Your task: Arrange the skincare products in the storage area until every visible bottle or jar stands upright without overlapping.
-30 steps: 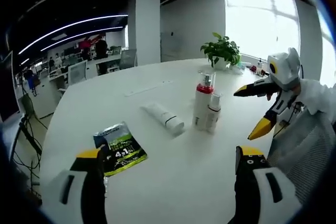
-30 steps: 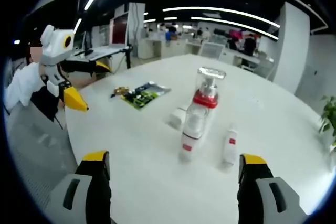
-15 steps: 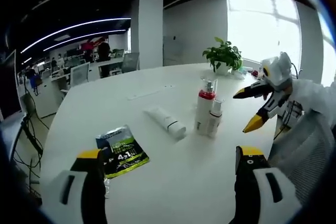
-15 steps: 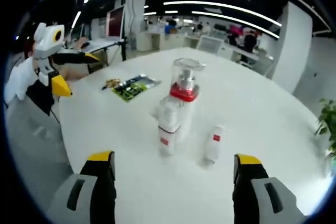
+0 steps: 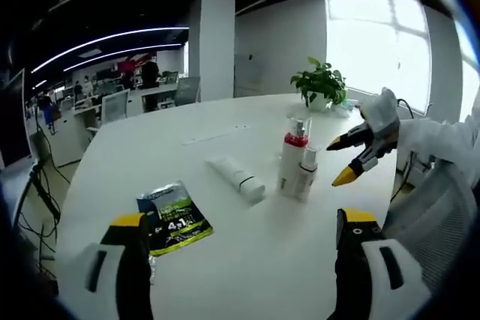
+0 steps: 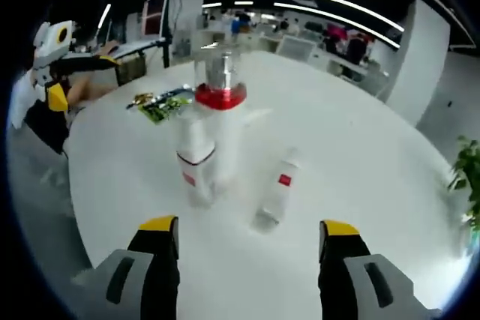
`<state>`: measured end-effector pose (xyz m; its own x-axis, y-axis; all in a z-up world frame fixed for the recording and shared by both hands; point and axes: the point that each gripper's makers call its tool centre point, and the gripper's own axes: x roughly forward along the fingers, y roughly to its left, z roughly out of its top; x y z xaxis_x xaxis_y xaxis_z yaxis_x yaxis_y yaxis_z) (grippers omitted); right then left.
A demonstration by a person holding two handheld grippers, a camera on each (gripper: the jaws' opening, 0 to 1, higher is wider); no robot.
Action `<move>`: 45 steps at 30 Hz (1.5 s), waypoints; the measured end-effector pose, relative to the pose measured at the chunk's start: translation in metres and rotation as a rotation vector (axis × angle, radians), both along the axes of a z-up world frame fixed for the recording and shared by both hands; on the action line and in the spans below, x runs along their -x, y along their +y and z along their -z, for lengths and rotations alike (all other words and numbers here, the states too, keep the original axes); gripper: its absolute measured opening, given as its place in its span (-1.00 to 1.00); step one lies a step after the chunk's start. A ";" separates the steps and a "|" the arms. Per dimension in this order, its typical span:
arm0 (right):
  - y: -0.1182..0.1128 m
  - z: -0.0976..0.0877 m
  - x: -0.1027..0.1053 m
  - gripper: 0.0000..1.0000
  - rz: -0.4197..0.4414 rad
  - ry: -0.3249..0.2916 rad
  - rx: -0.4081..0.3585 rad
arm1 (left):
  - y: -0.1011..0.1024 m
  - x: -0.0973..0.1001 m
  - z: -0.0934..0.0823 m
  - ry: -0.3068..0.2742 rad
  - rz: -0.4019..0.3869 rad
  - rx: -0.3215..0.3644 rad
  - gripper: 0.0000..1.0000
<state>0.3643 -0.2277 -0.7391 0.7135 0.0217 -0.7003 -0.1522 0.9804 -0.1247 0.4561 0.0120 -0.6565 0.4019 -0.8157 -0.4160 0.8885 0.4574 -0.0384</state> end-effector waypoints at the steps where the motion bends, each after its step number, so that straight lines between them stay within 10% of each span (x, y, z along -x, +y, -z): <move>1: -0.003 0.002 -0.001 0.36 0.002 0.006 0.008 | 0.000 0.000 0.000 0.001 -0.001 0.002 0.99; 45: -0.035 0.046 -0.051 -0.60 0.106 0.034 -0.006 | 0.000 -0.001 0.004 0.028 -0.002 -0.003 0.99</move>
